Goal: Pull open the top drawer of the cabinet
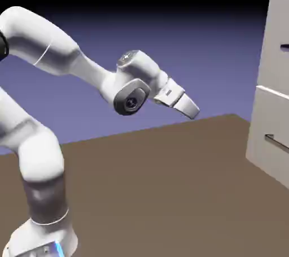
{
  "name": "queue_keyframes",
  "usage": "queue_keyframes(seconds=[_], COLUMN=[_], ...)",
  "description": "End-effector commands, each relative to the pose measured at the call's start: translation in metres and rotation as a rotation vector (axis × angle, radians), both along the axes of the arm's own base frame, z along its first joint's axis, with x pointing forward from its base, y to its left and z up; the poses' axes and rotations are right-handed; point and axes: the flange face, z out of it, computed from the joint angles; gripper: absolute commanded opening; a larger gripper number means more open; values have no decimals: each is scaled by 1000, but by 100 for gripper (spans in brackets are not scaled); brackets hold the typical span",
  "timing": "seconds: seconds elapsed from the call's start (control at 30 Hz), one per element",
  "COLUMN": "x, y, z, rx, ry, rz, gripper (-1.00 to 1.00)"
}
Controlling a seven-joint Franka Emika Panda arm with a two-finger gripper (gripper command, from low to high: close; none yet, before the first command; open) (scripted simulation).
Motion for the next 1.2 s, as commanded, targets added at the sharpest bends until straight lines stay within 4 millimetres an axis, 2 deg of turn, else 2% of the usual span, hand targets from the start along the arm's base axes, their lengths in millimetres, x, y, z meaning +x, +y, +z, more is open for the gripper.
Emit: queue_keyframes(seconds=[0.0,0.17,0.33,0.6,0.87,1.17], x=[4,20,33,58,93,145], y=[-2,-9,-7,10,35,58], z=[12,66,113,169,196,194], rx=[3,20,41,91,168,302], ry=[-24,-139,-245,-386,-486,-547], rz=[-22,-116,-189,-265,-306,-333], gripper=[0,0,0,0,0,0])
